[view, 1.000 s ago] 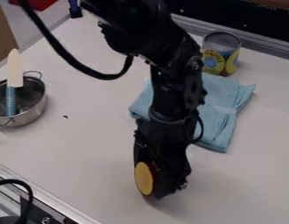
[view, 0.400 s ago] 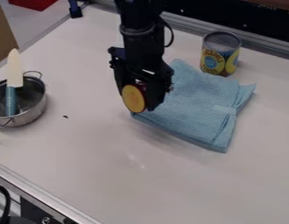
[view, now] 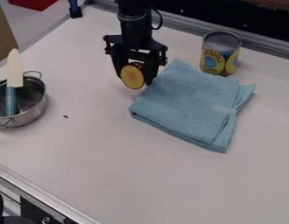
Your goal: Move the red thing to the top left corner of the table
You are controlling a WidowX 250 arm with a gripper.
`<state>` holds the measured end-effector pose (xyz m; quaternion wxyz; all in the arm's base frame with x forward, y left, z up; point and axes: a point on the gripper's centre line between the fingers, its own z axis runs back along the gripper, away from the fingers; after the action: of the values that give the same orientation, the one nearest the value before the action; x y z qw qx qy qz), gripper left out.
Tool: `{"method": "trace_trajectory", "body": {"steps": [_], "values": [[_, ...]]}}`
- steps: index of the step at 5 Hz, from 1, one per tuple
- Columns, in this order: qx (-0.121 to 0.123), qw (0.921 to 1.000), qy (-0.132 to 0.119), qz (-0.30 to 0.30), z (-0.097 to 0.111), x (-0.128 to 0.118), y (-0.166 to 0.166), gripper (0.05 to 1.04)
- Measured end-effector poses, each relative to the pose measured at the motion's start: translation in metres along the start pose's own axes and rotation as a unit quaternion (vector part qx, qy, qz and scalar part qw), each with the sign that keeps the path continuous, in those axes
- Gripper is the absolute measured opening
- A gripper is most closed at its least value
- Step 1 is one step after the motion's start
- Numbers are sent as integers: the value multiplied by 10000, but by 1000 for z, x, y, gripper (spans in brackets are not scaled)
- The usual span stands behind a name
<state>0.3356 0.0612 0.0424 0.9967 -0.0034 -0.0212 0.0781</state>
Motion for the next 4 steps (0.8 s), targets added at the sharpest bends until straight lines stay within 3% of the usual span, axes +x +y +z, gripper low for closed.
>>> {"method": "trace_trajectory", "body": {"steps": [2, 3, 4], "values": [[136, 9964, 13, 840, -18, 43, 31, 759], [226, 9950, -333, 918, -21, 51, 39, 759], [140, 9912, -520, 1212, -19, 58, 45, 759]]}}
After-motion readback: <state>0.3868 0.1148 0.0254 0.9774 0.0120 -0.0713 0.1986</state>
